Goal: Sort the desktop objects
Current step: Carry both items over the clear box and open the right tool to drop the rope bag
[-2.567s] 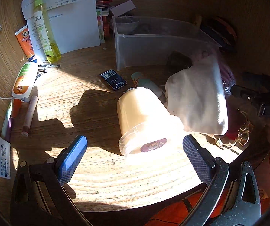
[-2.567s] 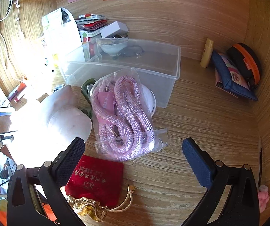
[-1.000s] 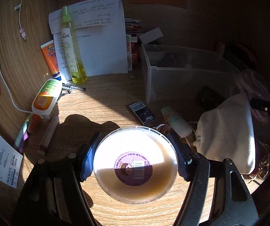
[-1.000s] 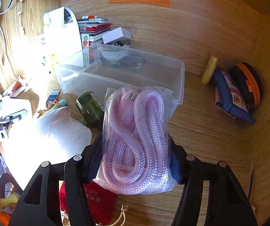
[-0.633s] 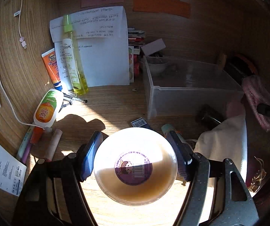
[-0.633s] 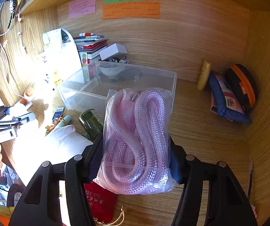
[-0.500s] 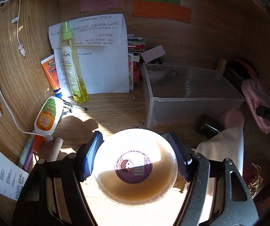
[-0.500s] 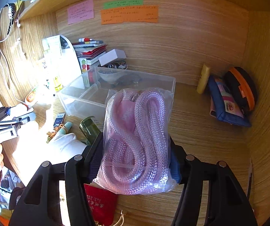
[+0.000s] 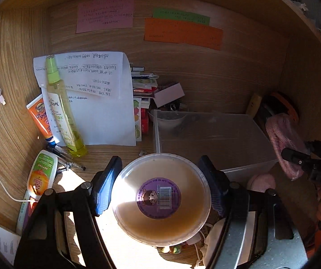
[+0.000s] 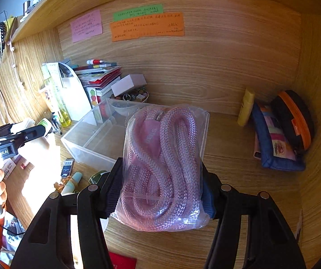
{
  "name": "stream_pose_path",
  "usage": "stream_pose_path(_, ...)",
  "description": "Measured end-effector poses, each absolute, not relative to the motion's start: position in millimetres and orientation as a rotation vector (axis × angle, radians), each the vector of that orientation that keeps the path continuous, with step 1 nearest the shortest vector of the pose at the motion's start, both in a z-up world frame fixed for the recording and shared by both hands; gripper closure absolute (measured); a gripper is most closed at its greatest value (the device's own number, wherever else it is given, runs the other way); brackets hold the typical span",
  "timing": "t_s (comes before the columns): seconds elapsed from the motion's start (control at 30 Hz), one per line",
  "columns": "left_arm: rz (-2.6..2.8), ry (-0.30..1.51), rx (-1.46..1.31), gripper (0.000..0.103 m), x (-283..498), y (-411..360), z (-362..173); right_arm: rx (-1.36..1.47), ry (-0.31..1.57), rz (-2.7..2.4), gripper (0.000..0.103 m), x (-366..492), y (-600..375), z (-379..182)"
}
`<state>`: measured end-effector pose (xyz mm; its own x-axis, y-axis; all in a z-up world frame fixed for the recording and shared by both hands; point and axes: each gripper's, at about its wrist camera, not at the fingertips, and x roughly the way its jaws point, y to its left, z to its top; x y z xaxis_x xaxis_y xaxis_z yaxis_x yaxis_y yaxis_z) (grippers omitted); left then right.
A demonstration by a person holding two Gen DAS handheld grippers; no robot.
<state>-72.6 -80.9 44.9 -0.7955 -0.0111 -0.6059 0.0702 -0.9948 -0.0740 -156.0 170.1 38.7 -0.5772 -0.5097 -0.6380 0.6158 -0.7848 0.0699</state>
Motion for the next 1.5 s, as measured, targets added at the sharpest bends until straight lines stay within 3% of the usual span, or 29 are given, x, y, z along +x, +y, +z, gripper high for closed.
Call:
stream_pose_path(0.43,-2.994,0.15,1.012,0.033,-138,-63,57,0.925,0.204,-2.296,0.047,-198,141,34)
stream_pose_path(0.83,-2.955,0.172,1.152,0.033,-189,-54,28,1.041,0.273,-2.243,0.047,-233,108,6)
stream_pose_path(1.5,-2.934,0.03,1.326,0.033,-208,-38,-15,1.038,0.398,-2.245,0.048,-237,91,-20)
